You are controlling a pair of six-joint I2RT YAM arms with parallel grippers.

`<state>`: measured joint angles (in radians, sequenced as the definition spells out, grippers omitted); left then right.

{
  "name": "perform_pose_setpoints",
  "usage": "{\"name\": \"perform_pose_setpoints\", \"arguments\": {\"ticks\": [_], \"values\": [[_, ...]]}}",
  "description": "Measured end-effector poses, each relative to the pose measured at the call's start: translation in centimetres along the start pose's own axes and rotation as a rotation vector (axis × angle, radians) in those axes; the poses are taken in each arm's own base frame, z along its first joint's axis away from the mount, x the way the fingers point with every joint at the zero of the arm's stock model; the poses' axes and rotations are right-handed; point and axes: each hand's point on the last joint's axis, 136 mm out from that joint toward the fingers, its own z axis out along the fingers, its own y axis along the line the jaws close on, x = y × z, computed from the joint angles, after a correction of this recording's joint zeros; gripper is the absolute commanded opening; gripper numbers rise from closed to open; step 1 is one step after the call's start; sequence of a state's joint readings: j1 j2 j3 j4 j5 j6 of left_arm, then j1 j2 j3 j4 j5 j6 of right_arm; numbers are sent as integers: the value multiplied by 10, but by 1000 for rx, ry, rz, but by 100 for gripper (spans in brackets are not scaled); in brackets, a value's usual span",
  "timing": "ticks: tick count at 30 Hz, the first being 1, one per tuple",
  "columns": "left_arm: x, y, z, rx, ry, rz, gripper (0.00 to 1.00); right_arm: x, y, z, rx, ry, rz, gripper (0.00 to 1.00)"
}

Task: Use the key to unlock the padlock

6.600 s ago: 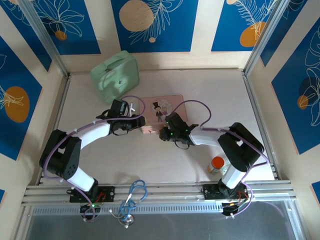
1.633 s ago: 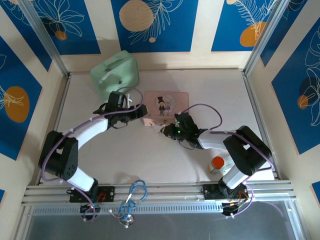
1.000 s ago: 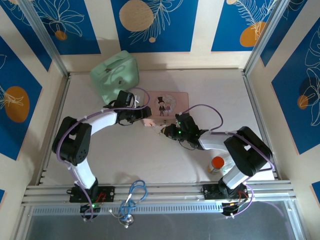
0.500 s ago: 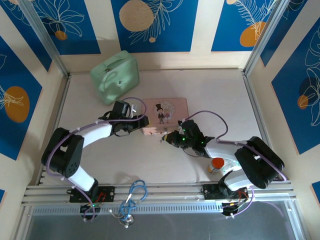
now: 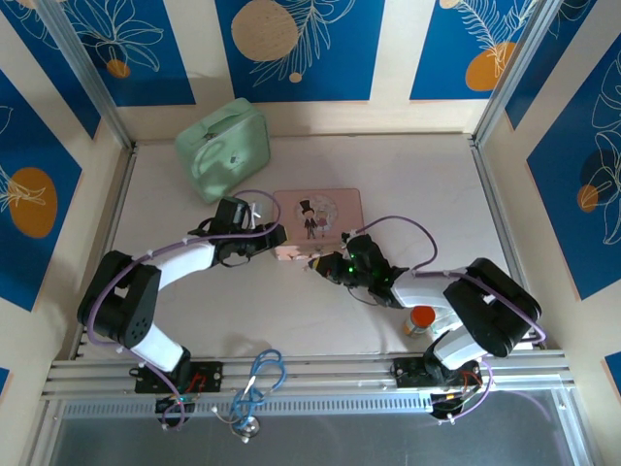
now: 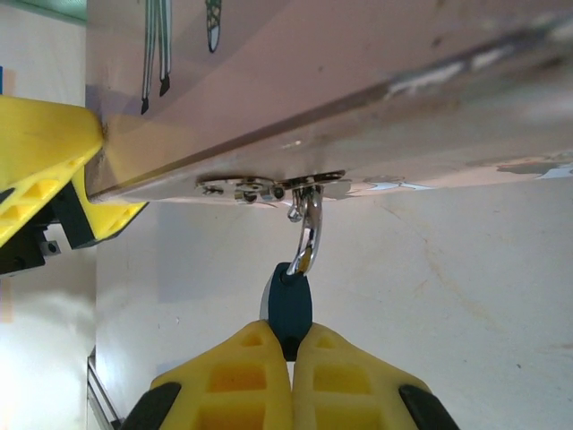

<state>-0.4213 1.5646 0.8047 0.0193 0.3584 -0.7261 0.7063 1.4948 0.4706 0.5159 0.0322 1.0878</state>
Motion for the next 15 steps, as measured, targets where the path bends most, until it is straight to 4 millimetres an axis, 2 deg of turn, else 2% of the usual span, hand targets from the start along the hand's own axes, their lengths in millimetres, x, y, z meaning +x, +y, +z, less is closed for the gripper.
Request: {"name": "perform_pose_setpoints", "arguments": {"ticks": [6, 10, 15], "values": [[-1, 1, 0, 1, -4, 0, 68, -2, -2, 0, -21, -20, 1, 0], [2, 0, 0, 7, 9, -1, 67, -2, -21, -5, 16, -11, 41, 0], [5, -1, 0, 21, 19, -1, 67, -2, -19, -16, 10, 0, 34, 0]]}}
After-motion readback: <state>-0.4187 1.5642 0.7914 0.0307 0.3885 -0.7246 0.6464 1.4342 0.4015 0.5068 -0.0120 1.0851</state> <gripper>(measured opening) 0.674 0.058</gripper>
